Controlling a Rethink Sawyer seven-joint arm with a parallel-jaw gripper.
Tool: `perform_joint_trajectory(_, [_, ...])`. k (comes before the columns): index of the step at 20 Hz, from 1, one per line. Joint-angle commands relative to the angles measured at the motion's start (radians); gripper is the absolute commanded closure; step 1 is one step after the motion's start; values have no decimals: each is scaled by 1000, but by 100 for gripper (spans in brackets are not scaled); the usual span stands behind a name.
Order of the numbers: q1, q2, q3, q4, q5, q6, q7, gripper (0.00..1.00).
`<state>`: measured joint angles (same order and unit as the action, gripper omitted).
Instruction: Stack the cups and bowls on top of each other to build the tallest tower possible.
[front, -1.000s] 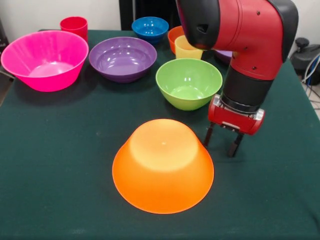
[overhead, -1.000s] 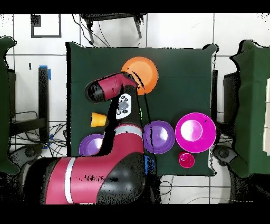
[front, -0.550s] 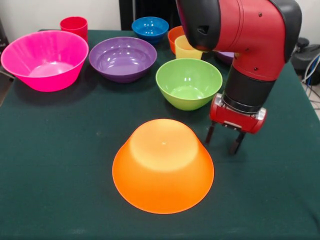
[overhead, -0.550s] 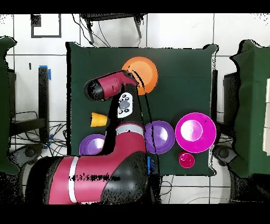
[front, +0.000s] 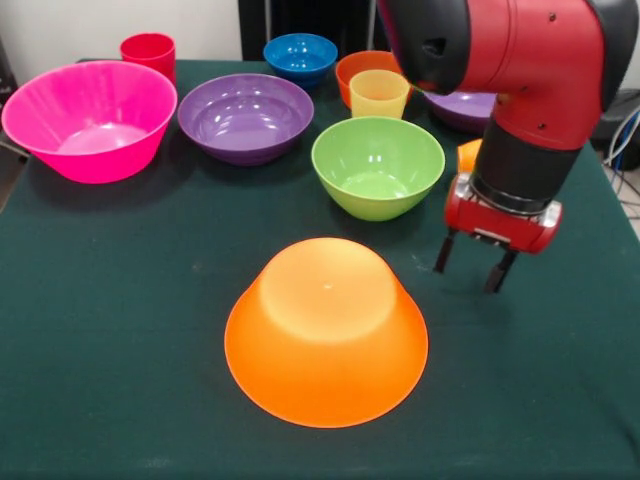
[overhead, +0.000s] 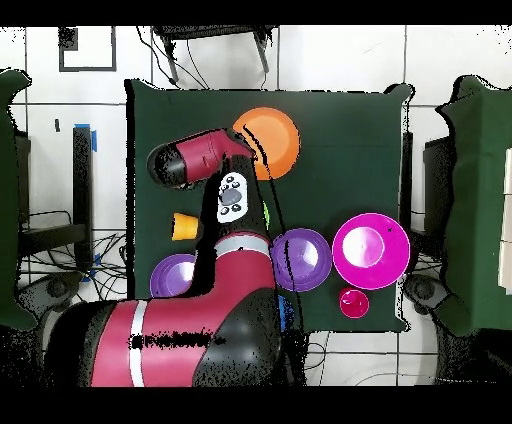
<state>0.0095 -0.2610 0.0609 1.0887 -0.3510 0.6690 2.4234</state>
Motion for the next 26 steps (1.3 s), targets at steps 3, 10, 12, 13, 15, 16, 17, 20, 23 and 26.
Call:
perform_joint_trajectory(3, [-17,-70,124,54,36,177,-176,0])
perform_joint_trajectory(10, [44,-119,33,101,2,105,-25,0])
perform_joint_trajectory(12, [72,-167,-1,146,-2,112,10,0])
perform_joint_trajectory(13, [81,-183,-12,165,1,120,20,0])
perform_joint_trajectory(15, [95,-204,-34,191,-2,115,30,0])
perform_joint_trajectory(16, [98,-207,-39,199,-2,110,29,0])
perform_joint_trajectory(17, [100,-211,-44,208,-3,105,27,0])
perform_joint_trajectory(20, [103,-200,-47,221,3,88,23,0])
perform_joint_trajectory(23, [118,-192,-57,230,7,76,45,0])
perform_joint_trajectory(26, [138,-187,-74,221,12,94,66,0])
